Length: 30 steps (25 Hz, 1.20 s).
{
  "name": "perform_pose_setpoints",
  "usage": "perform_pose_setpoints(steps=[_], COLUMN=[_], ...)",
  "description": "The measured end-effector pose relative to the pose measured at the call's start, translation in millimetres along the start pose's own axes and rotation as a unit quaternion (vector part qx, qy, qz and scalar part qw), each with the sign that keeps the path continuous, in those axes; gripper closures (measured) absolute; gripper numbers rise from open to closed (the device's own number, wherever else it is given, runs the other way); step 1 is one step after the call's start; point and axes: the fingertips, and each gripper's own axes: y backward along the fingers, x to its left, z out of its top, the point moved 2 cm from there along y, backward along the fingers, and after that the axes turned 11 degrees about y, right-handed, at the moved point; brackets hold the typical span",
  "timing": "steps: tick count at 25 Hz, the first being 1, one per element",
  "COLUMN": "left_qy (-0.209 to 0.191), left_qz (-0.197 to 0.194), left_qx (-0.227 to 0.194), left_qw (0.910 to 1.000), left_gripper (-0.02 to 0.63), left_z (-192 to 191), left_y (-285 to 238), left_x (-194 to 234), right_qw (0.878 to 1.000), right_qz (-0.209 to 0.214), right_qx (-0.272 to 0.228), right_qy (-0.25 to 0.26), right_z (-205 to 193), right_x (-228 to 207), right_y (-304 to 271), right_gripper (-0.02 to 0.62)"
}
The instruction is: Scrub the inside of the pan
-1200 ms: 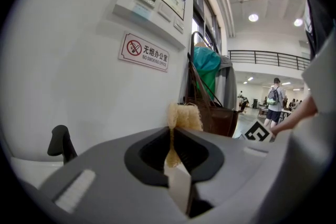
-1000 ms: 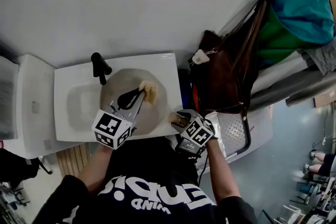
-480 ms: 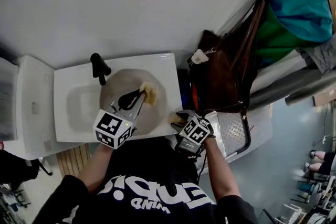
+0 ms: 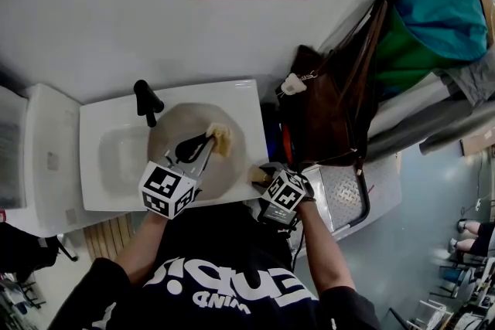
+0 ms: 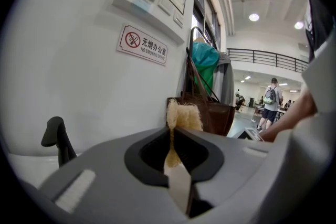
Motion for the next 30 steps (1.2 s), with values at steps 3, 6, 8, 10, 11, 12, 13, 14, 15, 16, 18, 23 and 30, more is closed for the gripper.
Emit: perform_pose_setpoints(steps=[3, 6, 8, 10, 11, 12, 13, 14, 15, 16, 18, 23, 30], left_qy=[-0.003, -0.006, -0.014, -0.025, -0.030, -0.034, -0.039, -0.044, -0.051, -0.060, -0.075, -0.096, -0.113], left_qz=[-0.004, -0.014, -0.023, -0.032, -0.035, -0.039, -0.045, -0.052, -0.060, -0.068, -0.083, -0.101, -0.109], left_qx=[0.003, 0.008, 0.018, 0.031, 0.037, 0.044, 0.052, 0.063, 0.076, 0.090, 0.118, 0.166, 0.207], left_qw=[1.0000, 0.9999, 0.9995, 0.9987, 0.9983, 0.9977, 0.9969, 0.9957, 0.9940, 0.9918, 0.9867, 0.9762, 0.9656], left_gripper=[0.584, 0.584, 0.584, 0.584, 0.584, 0.584, 0.584, 0.584, 0.584, 0.584, 0.584, 0.584, 0.584], left_z=[-1.2, 0.0, -0.2, -2.1, -3.7, -5.7, -8.5, -12.2, -16.9, -22.5, -35.5, -70.0, -118.2], left_y=[-0.8, -1.0, -2.1, -3.7, -4.7, -6.0, -7.6, -9.7, -12.1, -14.9, -20.7, -34.2, -52.3], left_x=[-0.6, 0.0, 0.2, 0.4, 0.3, -0.2, -1.2, -2.6, -4.2, -5.8, -8.4, -11.2, -21.9], right_qw=[1.000, 1.000, 0.999, 0.999, 0.998, 0.998, 0.998, 0.998, 0.998, 0.998, 0.998, 0.997, 0.998], right_qz=[0.008, 0.016, 0.024, 0.033, 0.036, 0.039, 0.041, 0.042, 0.044, 0.045, 0.049, 0.057, 0.055], right_qx=[0.015, 0.025, 0.030, 0.038, 0.041, 0.044, 0.045, 0.046, 0.045, 0.044, 0.041, 0.046, 0.043], right_qy=[0.001, -0.003, -0.003, 0.002, 0.005, 0.008, 0.010, 0.012, 0.013, 0.014, 0.014, 0.008, -0.001], right_z=[0.2, 1.6, 3.9, 7.3, 9.4, 11.7, 14.1, 16.5, 18.9, 21.2, 24.3, 25.0, 25.5], right_x=[-0.1, 0.5, 1.3, 2.2, 2.6, 3.0, 3.5, 4.0, 4.5, 5.1, 7.1, 13.8, 18.2], right_y=[0.5, 3.0, 6.2, 10.3, 12.8, 15.5, 18.7, 22.0, 25.3, 28.5, 34.3, 41.4, 43.6], right_gripper=[0.390, 0.391, 0.393, 0.394, 0.394, 0.394, 0.394, 0.396, 0.396, 0.396, 0.396, 0.397, 0.397])
